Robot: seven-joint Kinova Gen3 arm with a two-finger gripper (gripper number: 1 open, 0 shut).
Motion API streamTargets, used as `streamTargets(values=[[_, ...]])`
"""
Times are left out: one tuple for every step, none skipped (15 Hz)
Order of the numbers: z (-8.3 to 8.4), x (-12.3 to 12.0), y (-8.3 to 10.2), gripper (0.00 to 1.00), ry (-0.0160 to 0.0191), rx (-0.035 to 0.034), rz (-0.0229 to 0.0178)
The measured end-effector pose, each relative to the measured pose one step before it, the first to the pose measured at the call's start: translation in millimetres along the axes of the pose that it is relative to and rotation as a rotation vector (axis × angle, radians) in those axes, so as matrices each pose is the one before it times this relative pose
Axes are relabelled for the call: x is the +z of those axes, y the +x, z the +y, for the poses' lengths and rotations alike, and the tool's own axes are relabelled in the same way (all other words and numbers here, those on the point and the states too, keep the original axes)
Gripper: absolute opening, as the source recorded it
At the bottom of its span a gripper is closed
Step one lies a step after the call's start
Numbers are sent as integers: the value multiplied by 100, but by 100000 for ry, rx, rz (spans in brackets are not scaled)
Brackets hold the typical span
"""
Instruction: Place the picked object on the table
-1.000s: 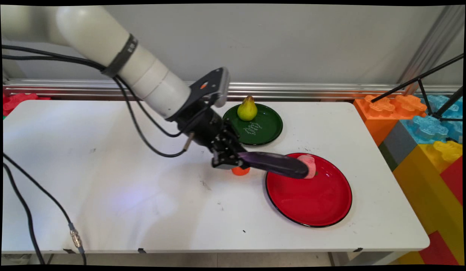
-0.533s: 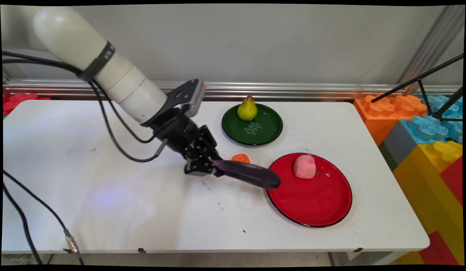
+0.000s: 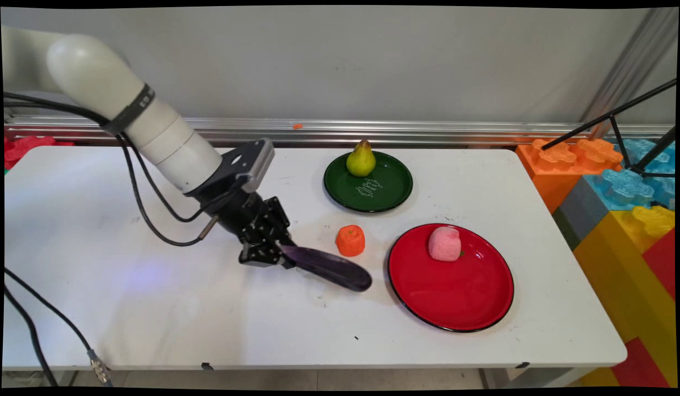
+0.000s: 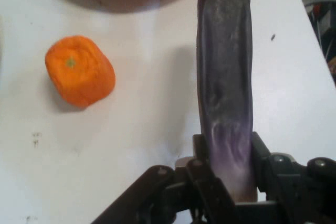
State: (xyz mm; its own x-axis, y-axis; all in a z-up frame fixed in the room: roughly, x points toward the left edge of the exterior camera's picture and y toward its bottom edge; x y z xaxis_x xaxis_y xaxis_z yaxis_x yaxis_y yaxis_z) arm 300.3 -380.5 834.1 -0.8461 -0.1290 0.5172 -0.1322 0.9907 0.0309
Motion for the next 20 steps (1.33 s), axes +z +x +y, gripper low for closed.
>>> streamTargets(values=[[-237,258,-645,0,-396,690,-863],[-285,265,-601,0,-137,818,-779],[-421,398,-769,0,-49,1027,-988],[-402,333,-519,0,192,821,-684],[-520,407,-564,0,613,812,-737],[-450,363,-446,0,626,285,-504],[-370,294,-326,0,561,202,-370],[-388,359,-337,0,362,130,-350],[-346,321,-328,0,363,98,-296],[-203,187,-192,0,225,28,-138],[-276,261,-264,0,302,-2,-221],[-255,270,-277,0,219,-114,-163],[-149,173,-209,0,185,-162,-33],[-178,196,-183,0,125,-126,-20],[-77,95,-106,0,43,-115,-22],[-105,106,-124,0,126,-145,25],[-94,89,-110,0,141,-158,42],[-106,102,-124,0,120,-152,-3],[-49,39,-74,0,128,-108,40],[-43,37,-60,0,74,-58,49]])
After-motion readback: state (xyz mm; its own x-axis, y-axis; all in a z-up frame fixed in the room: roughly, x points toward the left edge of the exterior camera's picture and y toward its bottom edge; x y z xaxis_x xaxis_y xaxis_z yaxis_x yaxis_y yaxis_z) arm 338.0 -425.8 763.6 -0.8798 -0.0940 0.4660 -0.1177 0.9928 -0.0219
